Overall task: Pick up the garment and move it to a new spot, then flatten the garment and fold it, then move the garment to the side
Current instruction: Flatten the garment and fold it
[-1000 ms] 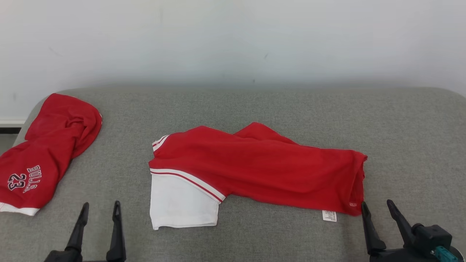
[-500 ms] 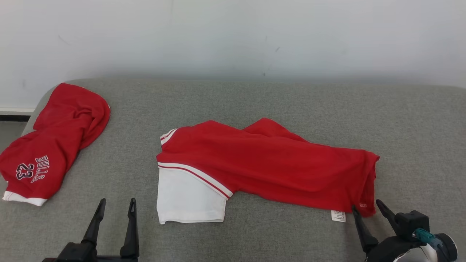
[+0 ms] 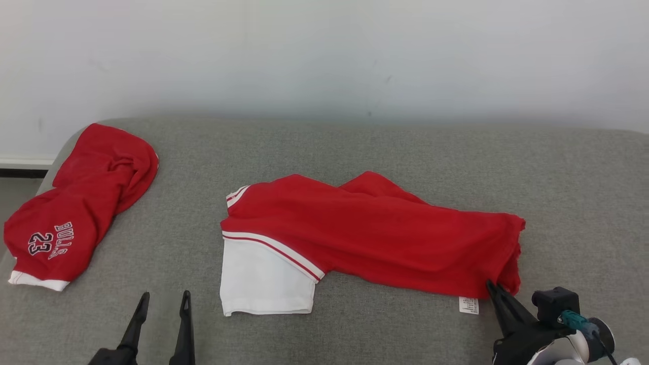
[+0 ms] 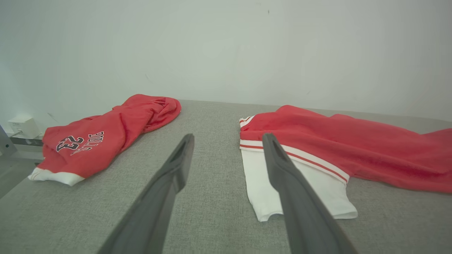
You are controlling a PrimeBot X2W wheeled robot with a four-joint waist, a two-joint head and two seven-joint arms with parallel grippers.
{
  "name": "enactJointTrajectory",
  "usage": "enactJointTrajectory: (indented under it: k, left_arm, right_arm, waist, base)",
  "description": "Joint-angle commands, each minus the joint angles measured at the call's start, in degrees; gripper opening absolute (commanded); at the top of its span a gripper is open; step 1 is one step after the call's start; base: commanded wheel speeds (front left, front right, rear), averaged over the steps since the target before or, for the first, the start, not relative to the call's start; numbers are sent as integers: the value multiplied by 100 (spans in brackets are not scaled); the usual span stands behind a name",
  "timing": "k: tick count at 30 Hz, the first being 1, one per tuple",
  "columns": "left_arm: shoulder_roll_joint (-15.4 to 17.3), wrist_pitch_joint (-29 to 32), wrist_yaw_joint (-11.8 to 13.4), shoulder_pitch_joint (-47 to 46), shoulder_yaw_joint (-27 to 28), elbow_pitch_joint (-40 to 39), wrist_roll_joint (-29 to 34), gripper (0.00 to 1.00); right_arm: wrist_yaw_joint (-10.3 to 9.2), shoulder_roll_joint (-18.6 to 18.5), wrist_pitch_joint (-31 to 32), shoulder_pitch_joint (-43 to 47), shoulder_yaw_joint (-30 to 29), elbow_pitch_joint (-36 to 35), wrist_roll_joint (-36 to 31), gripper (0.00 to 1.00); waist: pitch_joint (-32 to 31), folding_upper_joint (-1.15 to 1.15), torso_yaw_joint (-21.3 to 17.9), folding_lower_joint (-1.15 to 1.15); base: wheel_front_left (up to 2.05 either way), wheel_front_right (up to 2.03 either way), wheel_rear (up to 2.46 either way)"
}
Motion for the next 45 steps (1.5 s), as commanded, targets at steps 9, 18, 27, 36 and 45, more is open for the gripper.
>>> enactJointTrajectory:
  k: [9, 18, 27, 36, 45]
  left_arm:
    - [-115, -19, -28, 220, 45, 33, 19, 100]
    - [-142, -19, -26, 198, 68, 19, 33, 100]
    - [-150, -19, -27, 121, -13, 58, -19, 100]
    - [-93, -19, -27, 33, -112, 118, -21, 100]
    - [-4, -19, -27, -18, -199, 214, -99, 100]
  right_arm:
    - [-15, -406, -133, 784, 89, -1490, 197, 0]
    - [-15, -444, 163, 2004, -394, -3062, 256, 0]
    - [-15, -375, 556, 2321, -749, -3666, 137, 0]
    - [-15, -431, 600, 1690, -676, -3069, 138, 0]
    - [-15, -517, 403, 756, -519, -1617, 121, 0]
  waist:
    - [-208, 0, -506, 0]
    - [-182, 0, -675, 0]
    - [-134, 0, -625, 0]
    - [-135, 0, -232, 0]
    - [-89, 0, 156, 0]
  base:
    - [0, 0, 0]
    - [0, 0, 0]
    - [0, 0, 0]
    - [0, 0, 0]
    - [0, 0, 0]
